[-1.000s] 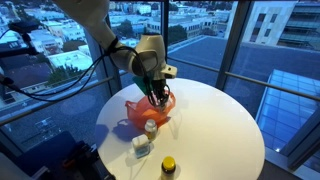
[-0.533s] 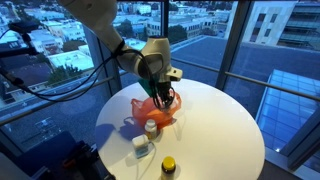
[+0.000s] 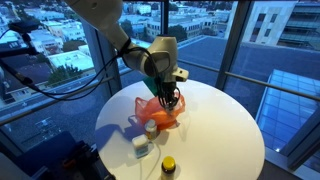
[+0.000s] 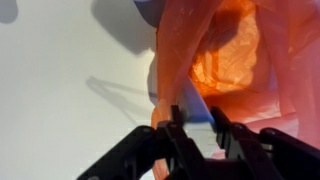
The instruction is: Put the white lotion bottle in the plastic bag
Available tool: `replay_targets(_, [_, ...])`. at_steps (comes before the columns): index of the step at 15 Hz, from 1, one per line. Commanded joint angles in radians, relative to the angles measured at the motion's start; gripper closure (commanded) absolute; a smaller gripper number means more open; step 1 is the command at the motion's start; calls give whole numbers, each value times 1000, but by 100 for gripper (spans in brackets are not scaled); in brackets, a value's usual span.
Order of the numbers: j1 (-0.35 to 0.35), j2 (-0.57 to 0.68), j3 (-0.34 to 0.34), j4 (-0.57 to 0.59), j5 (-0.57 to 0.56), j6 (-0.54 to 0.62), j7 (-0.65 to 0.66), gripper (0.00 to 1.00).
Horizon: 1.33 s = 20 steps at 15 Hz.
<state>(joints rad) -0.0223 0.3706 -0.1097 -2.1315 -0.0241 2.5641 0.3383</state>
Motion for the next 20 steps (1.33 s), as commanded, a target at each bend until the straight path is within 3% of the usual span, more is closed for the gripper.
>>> replay_targets(1, [-11, 20, -2, 54, 29, -65, -23, 89])
replay_targets(8, [-25, 48, 1, 83, 59, -95, -30, 89])
replay_targets(9, [-25, 44, 0, 82, 61, -97, -29, 76])
replay_targets(10, [-24, 40, -2, 81, 59, -98, -27, 41])
replay_targets(12, [-18, 7, -8, 64, 47, -105, -21, 33])
replay_targets(16, [-14, -98, -9, 16, 33, -151, -31, 2])
replay_targets(20, [-24, -223, -6, -16, 28, -288, -56, 0])
